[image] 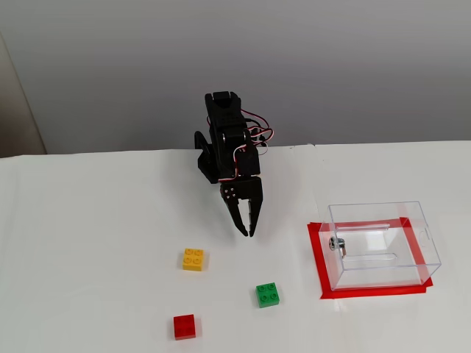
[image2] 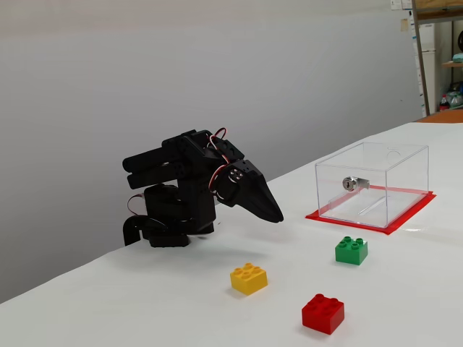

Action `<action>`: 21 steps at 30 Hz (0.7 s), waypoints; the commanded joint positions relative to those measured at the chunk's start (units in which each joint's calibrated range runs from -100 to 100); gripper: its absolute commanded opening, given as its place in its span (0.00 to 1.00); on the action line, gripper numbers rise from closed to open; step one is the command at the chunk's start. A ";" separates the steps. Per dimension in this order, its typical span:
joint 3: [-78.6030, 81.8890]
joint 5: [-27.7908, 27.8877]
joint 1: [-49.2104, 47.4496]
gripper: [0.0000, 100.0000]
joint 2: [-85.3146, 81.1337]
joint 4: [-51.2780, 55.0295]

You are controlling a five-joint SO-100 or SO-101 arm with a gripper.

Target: Pick the yellow lego brick and place it into the transparent box

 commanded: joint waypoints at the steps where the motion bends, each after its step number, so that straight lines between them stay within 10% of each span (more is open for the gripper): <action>1: 0.77 -0.13 0.55 0.02 -0.51 -1.02; 21: -20.11 -1.75 -0.55 0.02 3.06 1.33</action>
